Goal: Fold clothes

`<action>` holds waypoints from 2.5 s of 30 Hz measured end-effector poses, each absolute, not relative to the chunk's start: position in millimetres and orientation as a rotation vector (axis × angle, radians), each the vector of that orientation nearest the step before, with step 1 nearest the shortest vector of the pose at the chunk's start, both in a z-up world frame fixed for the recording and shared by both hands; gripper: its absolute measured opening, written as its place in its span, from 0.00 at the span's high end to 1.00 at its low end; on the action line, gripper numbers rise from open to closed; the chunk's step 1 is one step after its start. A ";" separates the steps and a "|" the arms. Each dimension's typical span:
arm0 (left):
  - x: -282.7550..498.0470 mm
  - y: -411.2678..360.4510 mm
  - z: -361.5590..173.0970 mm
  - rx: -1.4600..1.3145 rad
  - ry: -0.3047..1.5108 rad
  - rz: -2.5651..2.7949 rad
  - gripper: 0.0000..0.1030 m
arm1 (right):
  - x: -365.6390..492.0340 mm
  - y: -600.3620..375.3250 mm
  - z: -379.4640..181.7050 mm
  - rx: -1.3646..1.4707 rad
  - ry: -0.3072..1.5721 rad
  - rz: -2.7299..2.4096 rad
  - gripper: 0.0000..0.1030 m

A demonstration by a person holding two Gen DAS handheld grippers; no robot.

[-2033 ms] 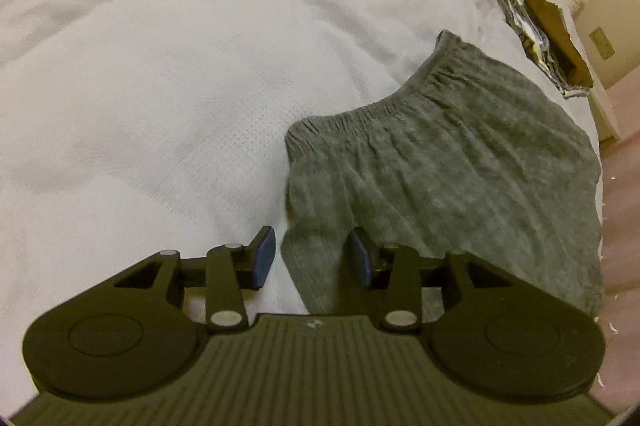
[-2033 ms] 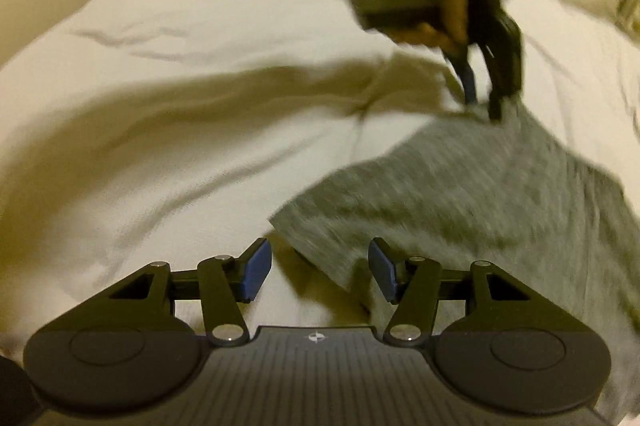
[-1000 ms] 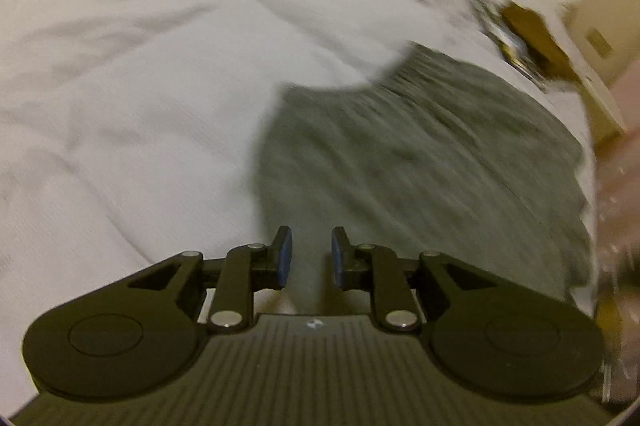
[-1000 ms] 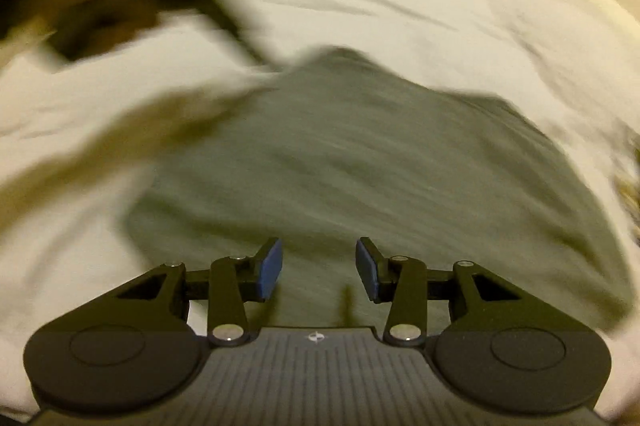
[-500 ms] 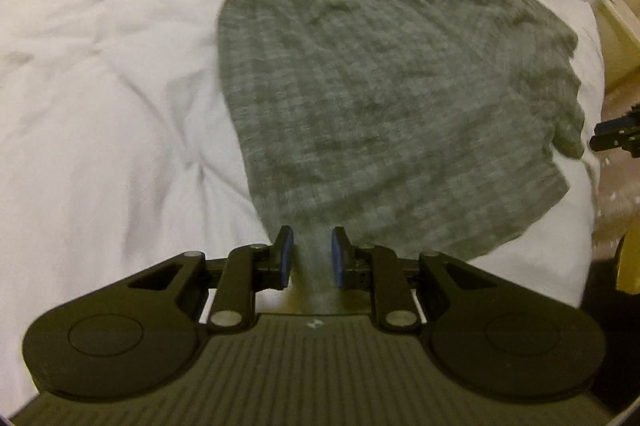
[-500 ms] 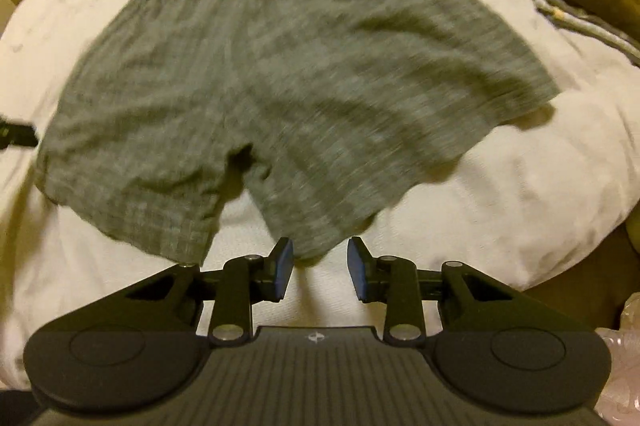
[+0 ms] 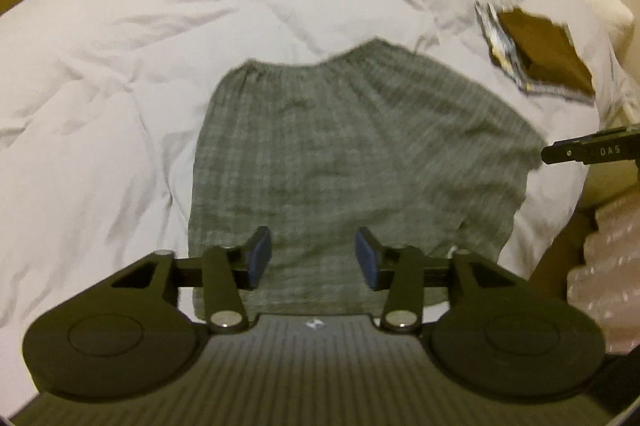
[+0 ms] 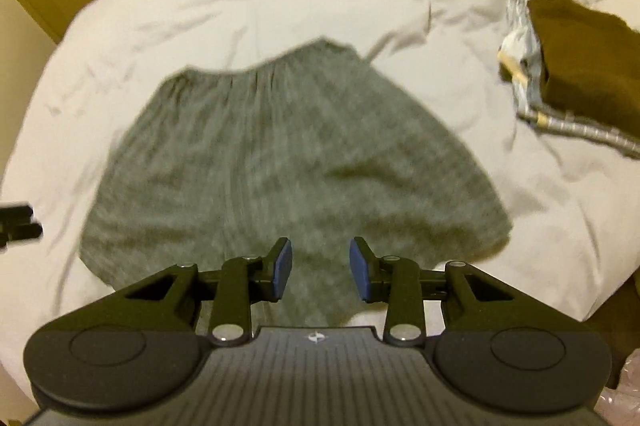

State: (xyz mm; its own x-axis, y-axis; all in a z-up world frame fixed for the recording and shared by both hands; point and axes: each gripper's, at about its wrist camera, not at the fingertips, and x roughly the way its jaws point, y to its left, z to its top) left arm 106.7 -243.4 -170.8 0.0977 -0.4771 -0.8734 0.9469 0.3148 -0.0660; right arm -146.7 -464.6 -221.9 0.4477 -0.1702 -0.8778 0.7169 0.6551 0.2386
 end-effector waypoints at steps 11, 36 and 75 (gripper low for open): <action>96.8 -175.6 -138.1 0.522 0.902 -1.234 0.15 | -170.3 -386.2 -148.1 0.659 0.778 -0.704 0.43; 90.5 -9.0 -89.6 0.517 0.844 -1.228 0.01 | -150.8 -160.9 -71.0 0.661 0.726 -0.788 0.14; 133.8 -38.8 -100.3 0.592 0.787 -1.241 0.02 | -118.7 -139.2 -84.1 0.357 0.841 -0.780 0.14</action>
